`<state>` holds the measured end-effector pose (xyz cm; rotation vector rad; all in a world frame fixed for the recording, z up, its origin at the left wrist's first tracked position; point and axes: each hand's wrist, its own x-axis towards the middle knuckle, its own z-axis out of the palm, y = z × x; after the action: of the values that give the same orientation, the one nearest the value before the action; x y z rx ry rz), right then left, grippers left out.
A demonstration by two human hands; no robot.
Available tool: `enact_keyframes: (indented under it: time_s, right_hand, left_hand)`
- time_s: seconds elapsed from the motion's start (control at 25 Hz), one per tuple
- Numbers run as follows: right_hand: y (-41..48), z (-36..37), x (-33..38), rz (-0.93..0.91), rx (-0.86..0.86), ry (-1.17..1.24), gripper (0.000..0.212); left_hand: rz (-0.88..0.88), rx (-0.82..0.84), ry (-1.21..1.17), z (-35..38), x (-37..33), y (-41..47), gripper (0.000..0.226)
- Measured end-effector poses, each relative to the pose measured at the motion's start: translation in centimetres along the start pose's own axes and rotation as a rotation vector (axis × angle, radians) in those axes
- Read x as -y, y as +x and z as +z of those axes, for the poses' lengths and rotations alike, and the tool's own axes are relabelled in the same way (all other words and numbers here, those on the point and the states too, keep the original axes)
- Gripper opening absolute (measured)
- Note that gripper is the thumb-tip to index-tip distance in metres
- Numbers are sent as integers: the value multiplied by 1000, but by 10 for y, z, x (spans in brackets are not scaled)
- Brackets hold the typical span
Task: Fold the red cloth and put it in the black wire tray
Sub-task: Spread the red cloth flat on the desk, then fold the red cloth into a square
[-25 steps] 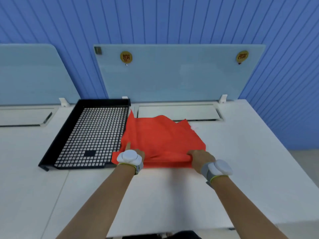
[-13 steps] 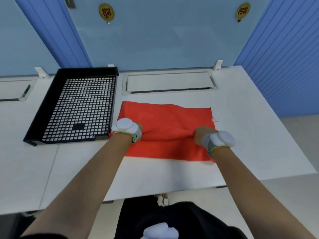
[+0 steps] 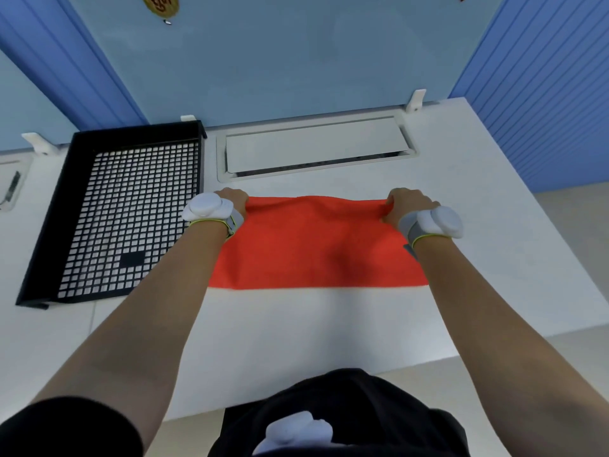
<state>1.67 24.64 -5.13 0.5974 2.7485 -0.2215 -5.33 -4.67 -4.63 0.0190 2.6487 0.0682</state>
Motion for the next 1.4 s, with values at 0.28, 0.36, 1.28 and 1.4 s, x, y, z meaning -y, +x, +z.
enact_keyframes:
  time_s: [0.28,0.36,1.28,1.4]
  right_hand:
    - [50,30,5,119,-21,-61,34]
    - [56,44,3,142,-101,-83,31]
    - [-43,121,-5,207,-250,234,71]
    - [-53,107,-10,476,-238,363,82]
  left_hand:
    - [134,114,92,1,-3,53,45]
    - [154,111,153,4,-4,66,42]
    - [357,-254,-52,144,-68,-24,61]
    - [341,-313,-69,144,-71,-21,60]
